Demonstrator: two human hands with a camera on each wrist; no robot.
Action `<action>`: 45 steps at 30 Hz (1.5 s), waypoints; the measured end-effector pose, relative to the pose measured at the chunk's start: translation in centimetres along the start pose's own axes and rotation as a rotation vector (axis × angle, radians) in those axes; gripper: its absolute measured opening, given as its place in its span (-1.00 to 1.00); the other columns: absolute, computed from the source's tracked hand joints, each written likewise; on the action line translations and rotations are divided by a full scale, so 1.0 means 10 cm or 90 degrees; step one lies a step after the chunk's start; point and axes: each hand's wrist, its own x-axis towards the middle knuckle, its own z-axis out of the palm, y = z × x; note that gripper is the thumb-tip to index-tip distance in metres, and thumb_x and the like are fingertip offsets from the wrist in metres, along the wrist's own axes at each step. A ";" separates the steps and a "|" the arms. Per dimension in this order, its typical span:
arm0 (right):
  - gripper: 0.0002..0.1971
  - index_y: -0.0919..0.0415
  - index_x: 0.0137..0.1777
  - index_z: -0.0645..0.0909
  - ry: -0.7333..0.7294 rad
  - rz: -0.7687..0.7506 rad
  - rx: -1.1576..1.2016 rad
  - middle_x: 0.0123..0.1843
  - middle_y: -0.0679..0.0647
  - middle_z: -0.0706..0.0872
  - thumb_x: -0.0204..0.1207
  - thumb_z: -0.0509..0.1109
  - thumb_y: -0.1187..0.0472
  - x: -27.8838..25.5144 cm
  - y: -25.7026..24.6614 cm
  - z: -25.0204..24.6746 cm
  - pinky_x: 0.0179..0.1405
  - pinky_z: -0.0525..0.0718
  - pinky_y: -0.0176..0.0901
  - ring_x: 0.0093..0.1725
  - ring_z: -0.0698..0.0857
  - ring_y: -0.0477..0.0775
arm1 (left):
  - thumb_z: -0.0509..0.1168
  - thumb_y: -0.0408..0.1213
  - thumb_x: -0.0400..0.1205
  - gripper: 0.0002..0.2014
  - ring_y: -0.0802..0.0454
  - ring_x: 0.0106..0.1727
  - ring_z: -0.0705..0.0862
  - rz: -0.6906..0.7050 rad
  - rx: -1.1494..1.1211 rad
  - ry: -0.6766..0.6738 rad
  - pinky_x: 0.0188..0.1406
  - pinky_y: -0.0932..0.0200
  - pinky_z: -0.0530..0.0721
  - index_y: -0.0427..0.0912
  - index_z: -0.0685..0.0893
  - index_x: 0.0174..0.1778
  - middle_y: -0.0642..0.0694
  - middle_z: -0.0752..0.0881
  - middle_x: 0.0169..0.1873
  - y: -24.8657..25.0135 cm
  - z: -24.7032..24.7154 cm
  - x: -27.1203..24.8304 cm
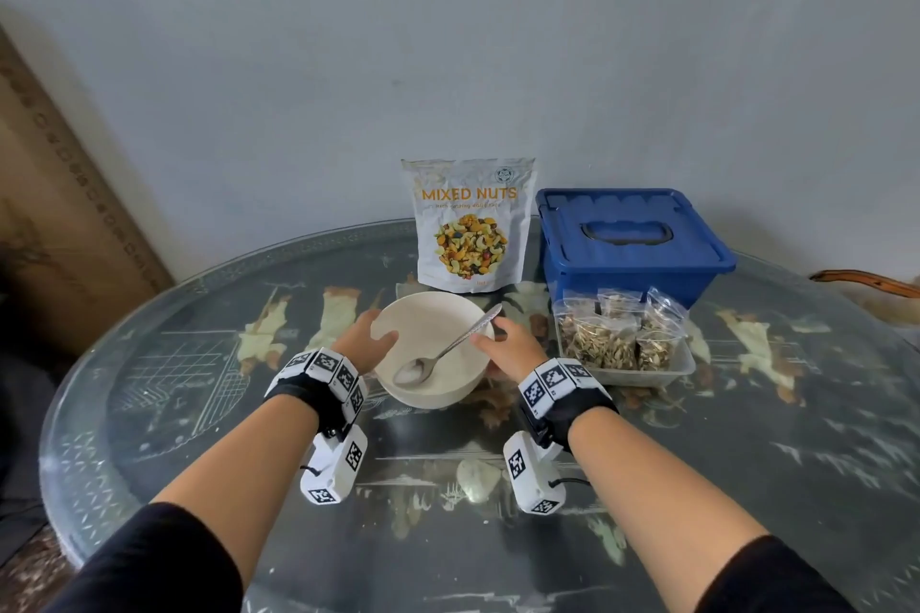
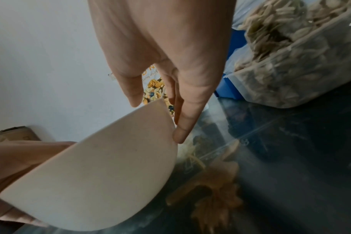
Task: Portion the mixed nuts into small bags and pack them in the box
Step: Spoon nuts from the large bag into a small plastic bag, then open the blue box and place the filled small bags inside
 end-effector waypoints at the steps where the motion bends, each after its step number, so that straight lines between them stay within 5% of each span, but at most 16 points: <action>1: -0.45 0.23 0.50 0.36 -0.012 0.003 -0.018 0.40 0.21 0.54 0.56 0.35 0.06 0.00 0.02 -0.04 0.28 0.61 0.14 0.31 0.56 0.23 | 0.16 -0.15 0.69 -0.49 -0.21 0.31 0.55 0.001 0.025 0.003 0.13 0.05 0.55 -0.19 0.24 0.55 -0.20 0.49 0.39 0.01 -0.01 0.02; 3: -0.36 0.21 0.58 0.24 -0.027 0.004 -0.076 0.51 0.20 0.43 0.57 0.32 -0.01 -0.02 0.01 -0.18 0.34 0.56 0.09 0.39 0.52 0.22 | 0.14 -0.10 0.69 -0.51 -0.21 0.35 0.51 0.027 0.086 0.055 0.24 0.05 0.46 -0.24 0.31 0.51 -0.25 0.50 0.39 0.08 -0.03 0.08; 7: -0.42 0.15 0.58 0.23 0.000 -0.068 -0.080 0.38 0.20 0.53 0.61 0.29 0.05 -0.14 -0.11 -0.79 -0.04 0.73 -0.13 0.23 0.63 0.14 | 0.11 -0.12 0.70 -0.59 -0.13 0.35 0.49 0.155 0.066 0.162 0.29 0.07 0.39 -0.19 0.42 0.45 -0.23 0.51 0.36 0.54 -0.03 0.14; 10: -0.49 0.12 0.52 0.35 0.084 -0.106 -0.103 0.21 0.13 0.64 0.60 0.30 0.03 -0.15 -0.19 -1.38 0.09 0.71 0.03 0.11 0.69 0.15 | 0.14 -0.15 0.69 -0.62 -0.09 0.26 0.57 0.234 0.007 0.146 0.24 0.12 0.46 -0.18 0.48 0.41 -0.21 0.56 0.30 1.06 0.05 0.21; 14: -0.58 0.18 0.43 0.45 0.223 -0.106 -0.128 0.20 0.21 0.64 0.60 0.29 0.07 0.04 -0.16 -2.09 0.17 0.65 0.13 0.19 0.65 0.20 | 0.14 -0.19 0.69 -0.63 -0.17 0.18 0.63 0.250 -0.039 0.088 0.15 0.06 0.58 -0.21 0.48 0.40 -0.20 0.62 0.24 1.66 0.22 0.37; 18: -0.56 0.27 0.46 0.41 0.264 -0.051 -0.199 0.36 0.25 0.57 0.63 0.28 0.13 0.27 -0.02 -2.52 0.28 0.43 -0.10 0.34 0.54 0.23 | 0.10 -0.16 0.71 -0.61 -0.18 0.25 0.60 0.245 0.012 0.045 0.17 0.10 0.51 -0.25 0.45 0.43 -0.22 0.61 0.28 2.01 0.42 0.59; 22: -0.49 0.28 0.55 0.29 0.272 0.022 -0.247 0.53 0.23 0.41 0.64 0.24 0.12 0.54 0.24 -2.72 0.37 0.40 0.02 0.45 0.44 0.27 | 0.10 -0.19 0.71 -0.70 -0.16 0.17 0.59 0.240 0.070 0.024 0.10 0.10 0.47 -0.30 0.55 0.22 -0.18 0.67 0.03 2.17 0.61 0.86; 27: -0.28 0.29 0.64 -0.01 0.326 0.114 -0.108 0.62 0.26 0.21 0.63 0.27 0.08 0.74 0.50 -2.80 0.44 0.32 0.08 0.55 0.29 0.31 | 0.37 0.03 0.53 -0.36 -0.20 0.18 0.63 0.200 -0.011 -0.122 0.14 -0.10 0.65 -0.22 0.34 0.43 -0.21 0.61 0.23 2.18 0.84 1.13; 32: -0.54 0.28 0.33 0.50 0.289 0.137 0.152 0.27 0.29 0.64 0.49 0.46 0.11 0.86 0.71 -2.81 0.07 0.69 0.29 0.12 0.68 0.33 | 0.50 -0.21 0.45 -0.47 -0.14 0.17 0.64 0.135 -0.247 -0.209 0.05 -0.19 0.71 -0.11 0.41 0.27 -0.13 0.61 0.19 2.16 0.93 1.20; 38: -0.67 0.30 0.22 0.53 0.340 0.050 0.229 0.23 0.32 0.64 0.50 0.45 0.25 0.67 0.62 -2.89 0.02 0.70 0.25 0.15 0.67 0.32 | 0.54 -0.15 0.39 -0.36 -0.12 0.22 0.64 0.215 -0.247 -0.182 0.20 -0.21 0.64 -0.09 0.39 0.33 -0.14 0.63 0.24 2.24 0.88 1.12; 45: -0.67 0.26 0.19 0.54 0.407 -0.072 0.201 0.21 0.28 0.65 0.48 0.47 0.21 -0.03 0.15 -3.23 0.01 0.71 0.18 0.15 0.69 0.26 | 0.60 -0.08 0.25 -0.18 -0.13 0.20 0.66 0.281 -0.334 -0.170 0.06 -0.21 0.71 -0.04 0.38 0.40 -0.19 0.64 0.24 2.65 0.51 0.56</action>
